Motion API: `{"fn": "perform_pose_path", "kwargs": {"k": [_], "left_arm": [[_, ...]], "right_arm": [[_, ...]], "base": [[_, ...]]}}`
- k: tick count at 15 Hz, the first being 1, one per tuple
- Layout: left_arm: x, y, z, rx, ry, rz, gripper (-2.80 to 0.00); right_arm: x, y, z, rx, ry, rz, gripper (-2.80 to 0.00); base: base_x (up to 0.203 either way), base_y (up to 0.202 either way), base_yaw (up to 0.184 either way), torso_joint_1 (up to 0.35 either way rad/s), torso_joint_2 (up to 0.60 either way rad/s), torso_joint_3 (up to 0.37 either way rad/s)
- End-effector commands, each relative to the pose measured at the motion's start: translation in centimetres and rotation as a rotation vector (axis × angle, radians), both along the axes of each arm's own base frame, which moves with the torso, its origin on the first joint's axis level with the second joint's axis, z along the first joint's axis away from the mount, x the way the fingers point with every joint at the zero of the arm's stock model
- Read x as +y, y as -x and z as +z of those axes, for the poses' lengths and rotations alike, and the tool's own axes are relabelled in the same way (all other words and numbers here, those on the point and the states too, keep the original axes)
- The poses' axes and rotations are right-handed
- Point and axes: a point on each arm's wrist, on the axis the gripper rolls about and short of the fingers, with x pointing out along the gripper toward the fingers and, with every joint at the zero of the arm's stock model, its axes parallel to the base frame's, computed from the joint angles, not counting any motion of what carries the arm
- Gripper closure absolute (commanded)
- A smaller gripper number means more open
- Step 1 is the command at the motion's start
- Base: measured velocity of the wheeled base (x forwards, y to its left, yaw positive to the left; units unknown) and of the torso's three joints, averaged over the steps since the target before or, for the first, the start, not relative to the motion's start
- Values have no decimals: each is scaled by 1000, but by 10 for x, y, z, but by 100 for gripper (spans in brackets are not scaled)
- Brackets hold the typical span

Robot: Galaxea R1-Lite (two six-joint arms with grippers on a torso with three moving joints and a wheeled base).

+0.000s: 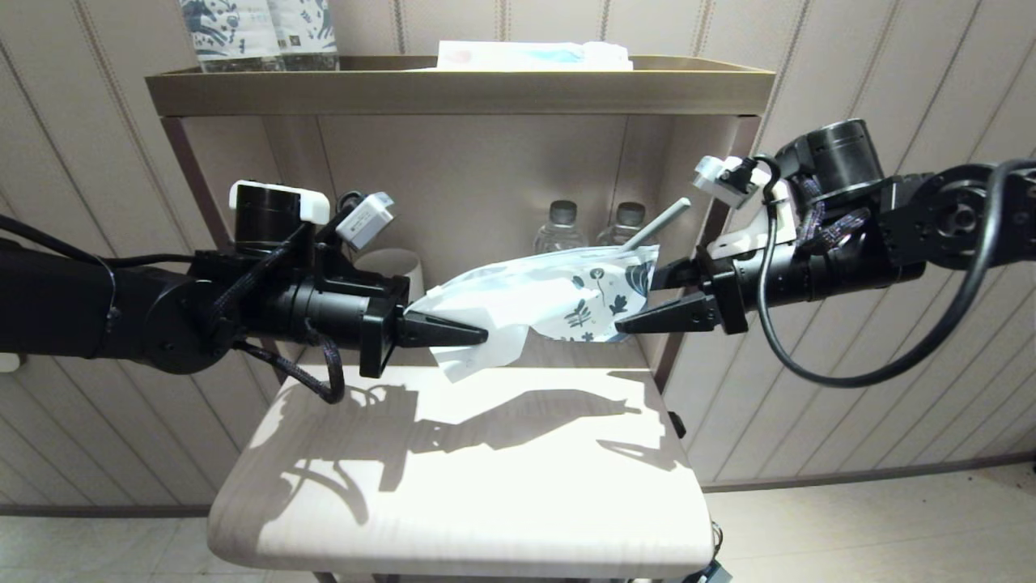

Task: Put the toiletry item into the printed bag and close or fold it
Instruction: Place the toothbrush in the storage bag

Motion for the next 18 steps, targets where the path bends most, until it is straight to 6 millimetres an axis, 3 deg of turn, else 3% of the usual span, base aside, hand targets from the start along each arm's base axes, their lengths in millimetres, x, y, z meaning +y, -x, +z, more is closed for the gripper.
{"fn": "perform_pose_path", "kwargs": {"k": [1, 18], "left_arm": [[-1, 0, 0, -1, 3, -9, 0], [-5, 17, 2, 2, 10, -62, 0]], "right_arm": [[1, 3, 1, 0, -1, 9, -280], [-5, 37, 11, -4, -11, 15, -280]], "base": [[0, 0, 0, 0, 0, 0], [0, 0, 0, 0, 0, 0]]}}
